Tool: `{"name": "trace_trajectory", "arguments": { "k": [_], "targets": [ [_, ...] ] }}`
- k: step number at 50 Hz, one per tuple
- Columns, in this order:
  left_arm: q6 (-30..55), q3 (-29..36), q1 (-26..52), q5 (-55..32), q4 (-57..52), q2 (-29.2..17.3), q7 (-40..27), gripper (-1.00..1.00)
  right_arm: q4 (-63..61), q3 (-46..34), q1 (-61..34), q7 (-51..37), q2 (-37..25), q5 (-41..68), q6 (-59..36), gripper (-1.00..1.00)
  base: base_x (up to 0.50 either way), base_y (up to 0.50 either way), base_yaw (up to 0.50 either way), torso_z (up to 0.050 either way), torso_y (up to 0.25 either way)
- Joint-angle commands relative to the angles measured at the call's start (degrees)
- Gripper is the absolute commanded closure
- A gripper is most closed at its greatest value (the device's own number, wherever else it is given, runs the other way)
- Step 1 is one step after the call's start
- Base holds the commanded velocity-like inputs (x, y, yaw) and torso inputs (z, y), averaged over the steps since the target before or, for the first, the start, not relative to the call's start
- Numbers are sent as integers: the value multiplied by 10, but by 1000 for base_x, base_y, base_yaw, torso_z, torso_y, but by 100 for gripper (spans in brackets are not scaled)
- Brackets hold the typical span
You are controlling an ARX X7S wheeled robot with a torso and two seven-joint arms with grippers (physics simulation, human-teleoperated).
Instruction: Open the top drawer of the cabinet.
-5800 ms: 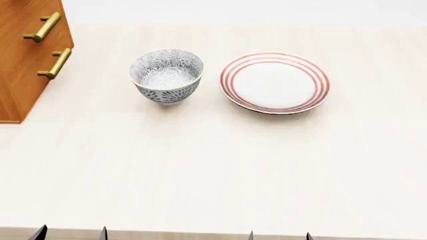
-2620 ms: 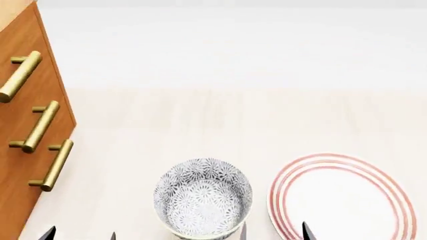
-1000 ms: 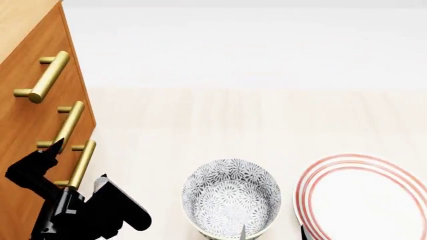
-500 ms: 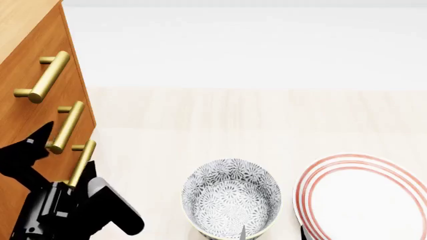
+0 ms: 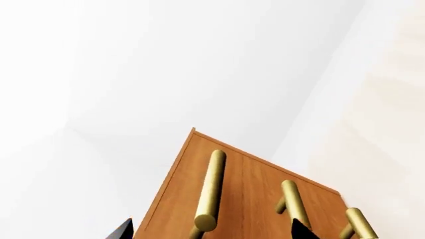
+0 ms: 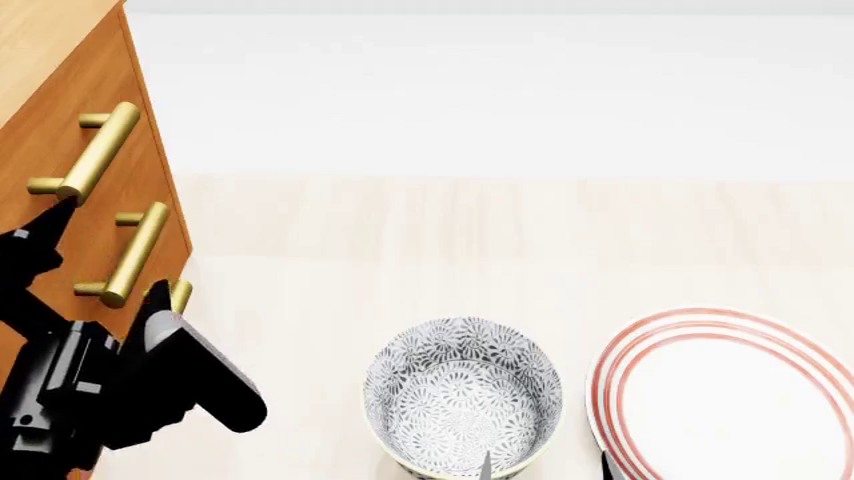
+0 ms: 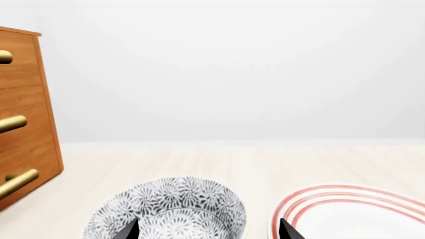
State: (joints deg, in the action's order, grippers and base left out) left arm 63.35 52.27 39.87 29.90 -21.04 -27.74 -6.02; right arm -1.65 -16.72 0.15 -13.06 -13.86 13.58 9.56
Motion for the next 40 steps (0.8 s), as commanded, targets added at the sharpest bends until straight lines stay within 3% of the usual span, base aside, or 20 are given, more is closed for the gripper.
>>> {"name": "trace_trajectory", "arguments": {
  "k": [1,40],
  "targets": [
    [21,-4,26,17,-4,-3,42,-100,0,11,-1,8,9,-5,2,-100,0,0,0,0,0],
    [-42,17,119,-6,174,11,68,-100,1,-1,-1,0,2,2,3,-100,0,0,0,0,0]
  ]
}}
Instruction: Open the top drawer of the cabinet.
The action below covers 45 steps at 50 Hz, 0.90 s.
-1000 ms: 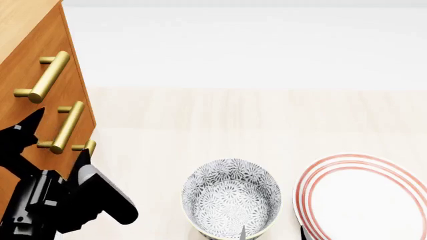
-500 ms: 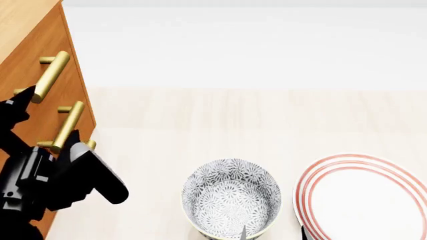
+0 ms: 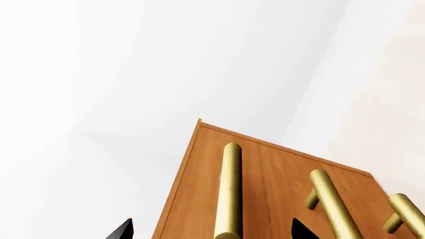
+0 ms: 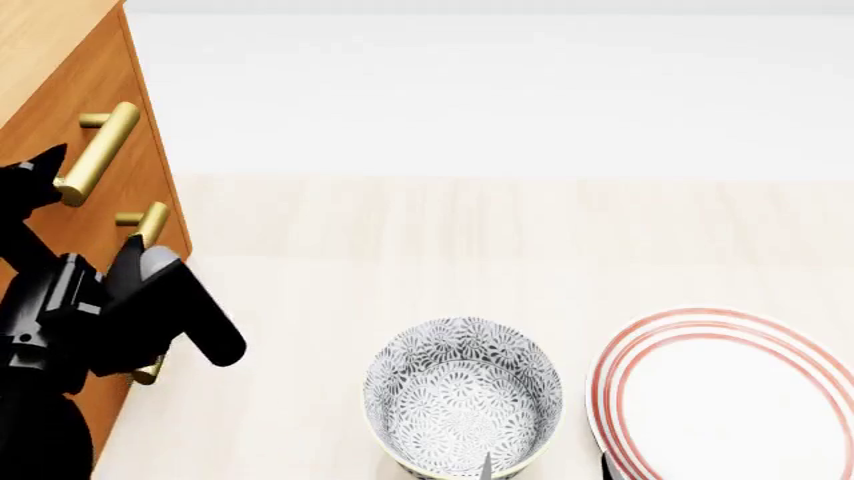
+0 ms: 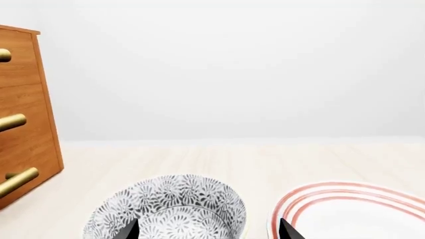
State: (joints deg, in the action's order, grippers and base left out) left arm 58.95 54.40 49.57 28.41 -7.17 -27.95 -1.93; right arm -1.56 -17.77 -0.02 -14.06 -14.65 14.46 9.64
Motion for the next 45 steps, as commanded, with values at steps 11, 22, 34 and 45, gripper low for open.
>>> {"name": "trace_trajectory", "arguments": {
  "k": [11,22,34,45],
  "targets": [
    [-10,8,39,10,71,12,34,-100,3,7,-1,9,8,-4,3,-100,0,0,0,0,0],
    [-29,15,45,8,98,12,34,-100,4,4,-1,7,6,-3,5,-100,0,0,0,0,0],
    [-60,-8,49,-19,137,21,23,-100,7,1,-3,6,4,3,2,-100,0,0,0,0,0],
    [-87,-17,55,-31,187,28,8,-100,12,-2,-4,7,3,5,5,-100,0,0,0,0,0]
  ]
}}
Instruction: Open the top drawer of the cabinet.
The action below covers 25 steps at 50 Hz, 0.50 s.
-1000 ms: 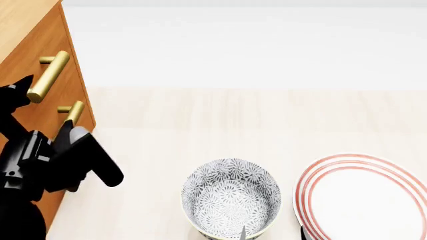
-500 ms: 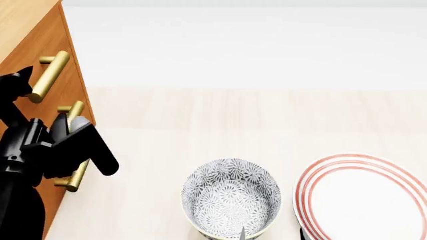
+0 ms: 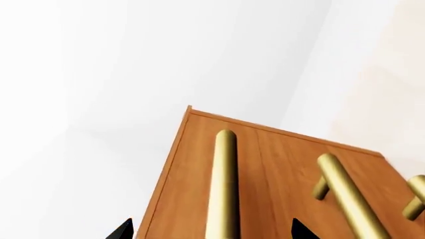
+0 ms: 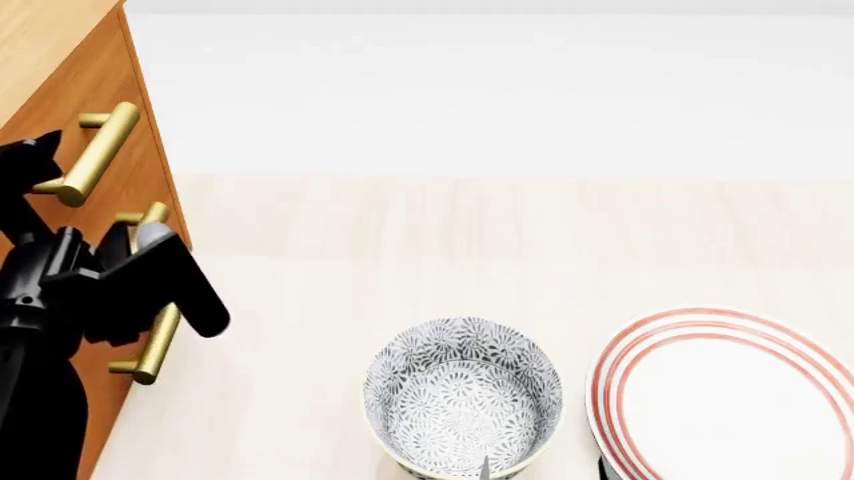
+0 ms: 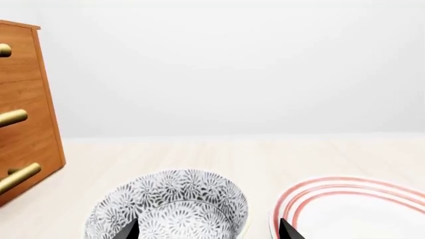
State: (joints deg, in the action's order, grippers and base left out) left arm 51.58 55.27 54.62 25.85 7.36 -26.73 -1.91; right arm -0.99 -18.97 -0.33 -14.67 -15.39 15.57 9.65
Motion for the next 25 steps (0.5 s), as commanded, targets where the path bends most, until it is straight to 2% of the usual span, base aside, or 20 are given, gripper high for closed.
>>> {"name": "trace_trajectory", "arguments": {
  "k": [1,25],
  "targets": [
    [-13,-26,4,-6,43,16,8,-100,6,10,-1,13,11,-6,5,-100,0,0,0,0,0],
    [-49,-5,28,3,120,26,-4,-100,4,5,-2,7,7,0,0,-100,0,0,0,0,0]
  ]
}}
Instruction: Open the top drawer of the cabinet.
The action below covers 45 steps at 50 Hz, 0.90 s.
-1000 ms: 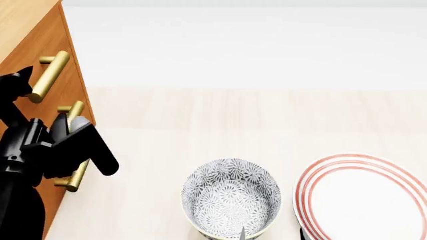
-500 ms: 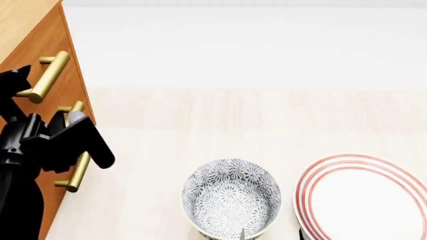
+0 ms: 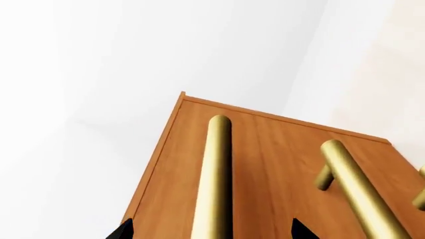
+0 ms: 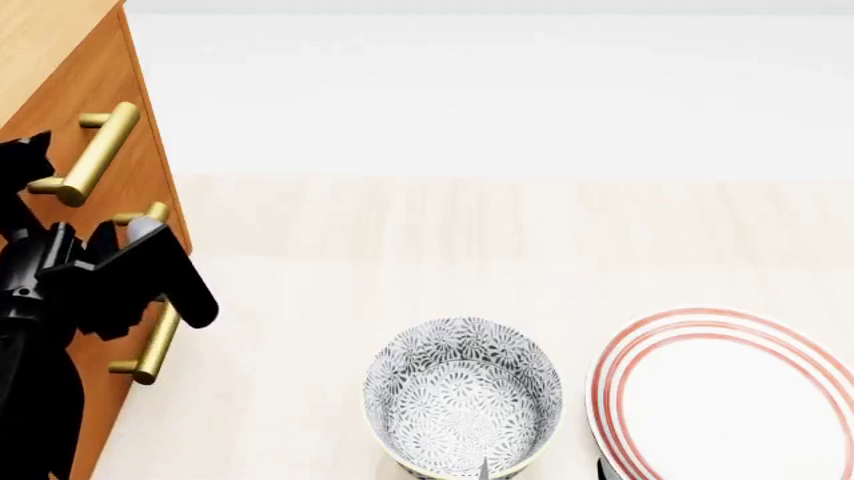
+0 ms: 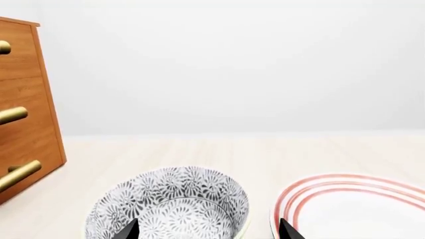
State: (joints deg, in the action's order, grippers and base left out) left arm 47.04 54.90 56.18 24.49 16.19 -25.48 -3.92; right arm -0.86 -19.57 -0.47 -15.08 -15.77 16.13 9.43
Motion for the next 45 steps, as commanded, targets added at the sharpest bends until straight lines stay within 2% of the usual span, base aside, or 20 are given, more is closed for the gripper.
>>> {"name": "trace_trajectory", "arguments": {
  "k": [1,12,13,31,45],
  "targets": [
    [-4,1,15,18,33,14,17,-100,4,11,-1,11,11,-5,2,-100,0,0,0,0,0],
    [-34,1,26,13,72,22,4,-100,4,10,-3,8,9,-2,1,-100,0,0,0,0,0],
    [-34,2,25,13,71,22,5,100,3,10,-3,7,9,-2,1,-100,0,0,0,0,0],
    [-38,14,18,21,55,21,5,100,9,3,-5,9,7,1,0,-100,0,0,0,0,0],
    [-26,37,20,31,39,66,15,100,8,-1,-4,8,4,3,1,-100,3,0,-3,0,0]
  ]
}}
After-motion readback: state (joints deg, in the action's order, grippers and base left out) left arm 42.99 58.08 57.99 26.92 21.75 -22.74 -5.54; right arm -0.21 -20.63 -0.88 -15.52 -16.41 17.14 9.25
